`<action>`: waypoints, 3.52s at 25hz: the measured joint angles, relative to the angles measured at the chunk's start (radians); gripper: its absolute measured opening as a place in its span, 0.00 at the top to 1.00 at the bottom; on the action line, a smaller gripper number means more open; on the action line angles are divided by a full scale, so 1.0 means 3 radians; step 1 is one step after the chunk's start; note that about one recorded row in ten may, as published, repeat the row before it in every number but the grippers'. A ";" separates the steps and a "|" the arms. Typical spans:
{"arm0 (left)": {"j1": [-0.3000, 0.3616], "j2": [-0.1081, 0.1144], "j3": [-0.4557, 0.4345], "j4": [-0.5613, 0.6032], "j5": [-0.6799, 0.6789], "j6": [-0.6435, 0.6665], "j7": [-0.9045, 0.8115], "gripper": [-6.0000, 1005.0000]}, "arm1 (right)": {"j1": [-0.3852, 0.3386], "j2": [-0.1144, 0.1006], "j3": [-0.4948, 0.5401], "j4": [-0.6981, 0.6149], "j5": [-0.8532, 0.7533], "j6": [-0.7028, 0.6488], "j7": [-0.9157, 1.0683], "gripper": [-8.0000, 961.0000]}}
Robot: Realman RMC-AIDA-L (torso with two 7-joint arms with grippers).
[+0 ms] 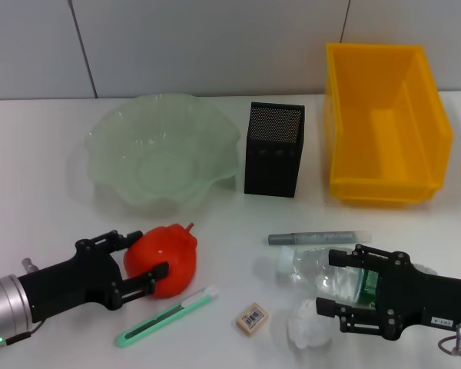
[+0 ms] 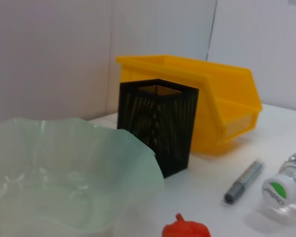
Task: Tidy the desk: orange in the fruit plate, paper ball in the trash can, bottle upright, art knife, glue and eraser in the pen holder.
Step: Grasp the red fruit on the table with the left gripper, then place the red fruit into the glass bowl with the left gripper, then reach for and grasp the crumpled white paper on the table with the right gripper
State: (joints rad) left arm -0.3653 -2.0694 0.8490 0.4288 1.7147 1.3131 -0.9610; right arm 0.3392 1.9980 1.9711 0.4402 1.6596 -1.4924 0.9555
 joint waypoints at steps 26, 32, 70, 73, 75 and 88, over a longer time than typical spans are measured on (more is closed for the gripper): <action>0.0087 0.0011 -0.0250 0.0513 -0.0092 0.0810 -0.0319 0.80 | -0.0030 0.0001 0.0005 0.0050 0.0008 -0.0030 0.0028 0.19; -0.0098 0.0016 -0.0383 0.0560 -0.0420 0.0714 -0.0412 0.83 | -0.0044 0.0003 0.0005 0.0052 0.0014 -0.0032 0.0031 0.19; -0.0064 0.0003 -0.0046 0.0314 -0.0456 0.0804 0.0102 0.21 | -0.0272 -0.0198 0.0377 0.1875 -0.0680 -0.0422 0.2339 0.19; 0.0112 0.0013 0.0031 0.0259 -0.0440 0.0978 0.0345 0.19 | -0.0102 -0.0199 0.0378 0.2475 -0.1159 -0.0649 0.2951 0.19; 0.0166 0.0012 0.0057 0.0258 -0.0438 0.0988 0.0379 0.19 | 0.0086 -0.0160 0.0357 0.2870 -0.1564 -0.0876 0.3227 0.19; 0.0190 0.0020 0.0074 0.0109 -0.0434 0.0966 0.0354 0.19 | 0.1150 0.0009 -0.0649 0.3934 -0.2664 -0.1542 0.3481 0.19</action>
State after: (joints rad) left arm -0.3082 -2.0634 0.8711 0.4614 1.5844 1.6029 -0.8547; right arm 0.6842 2.0007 1.7765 1.6204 0.8604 -1.9550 1.9997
